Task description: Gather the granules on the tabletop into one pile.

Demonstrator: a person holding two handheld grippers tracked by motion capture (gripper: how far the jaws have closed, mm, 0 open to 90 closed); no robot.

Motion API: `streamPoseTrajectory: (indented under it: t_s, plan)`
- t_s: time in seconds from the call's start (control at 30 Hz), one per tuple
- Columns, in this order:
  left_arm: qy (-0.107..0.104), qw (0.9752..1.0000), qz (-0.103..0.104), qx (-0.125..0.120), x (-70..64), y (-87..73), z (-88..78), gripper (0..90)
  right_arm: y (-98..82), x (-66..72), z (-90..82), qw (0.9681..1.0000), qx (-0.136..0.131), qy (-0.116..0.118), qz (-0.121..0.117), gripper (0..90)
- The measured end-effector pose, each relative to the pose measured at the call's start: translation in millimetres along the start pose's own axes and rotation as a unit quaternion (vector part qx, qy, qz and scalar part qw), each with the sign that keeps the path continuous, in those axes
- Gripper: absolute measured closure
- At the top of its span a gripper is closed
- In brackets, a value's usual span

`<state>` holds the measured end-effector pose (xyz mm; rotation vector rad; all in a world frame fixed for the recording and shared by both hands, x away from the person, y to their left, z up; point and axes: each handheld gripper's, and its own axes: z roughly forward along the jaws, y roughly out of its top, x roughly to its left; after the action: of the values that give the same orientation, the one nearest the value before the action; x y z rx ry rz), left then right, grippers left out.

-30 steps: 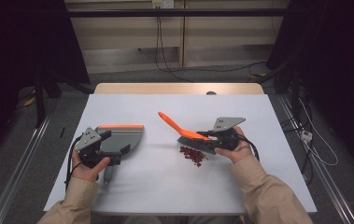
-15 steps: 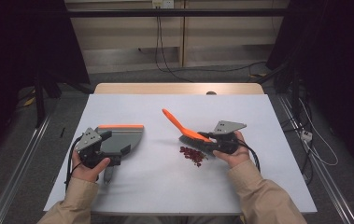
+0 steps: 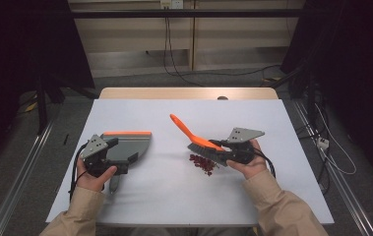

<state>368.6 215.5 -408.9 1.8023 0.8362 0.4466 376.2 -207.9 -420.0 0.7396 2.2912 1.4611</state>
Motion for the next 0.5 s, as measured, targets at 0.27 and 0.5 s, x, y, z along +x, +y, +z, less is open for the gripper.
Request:
streamPoseTrajectory:
  t_s: [0.27,0.5]
  plan:
    - [-0.003,1.0000,0.003,0.003,-2.1,-0.1,1.8,5.4,-3.6,30.1,2.9,0.9982,-0.017,0.057,0.005,71.3]
    - [-0.002,1.0000,-0.002,0.002,-0.5,-0.5,2.0,5.4,-13.5,26.4,15.4,0.9981,-0.010,0.061,-0.001,71.3]
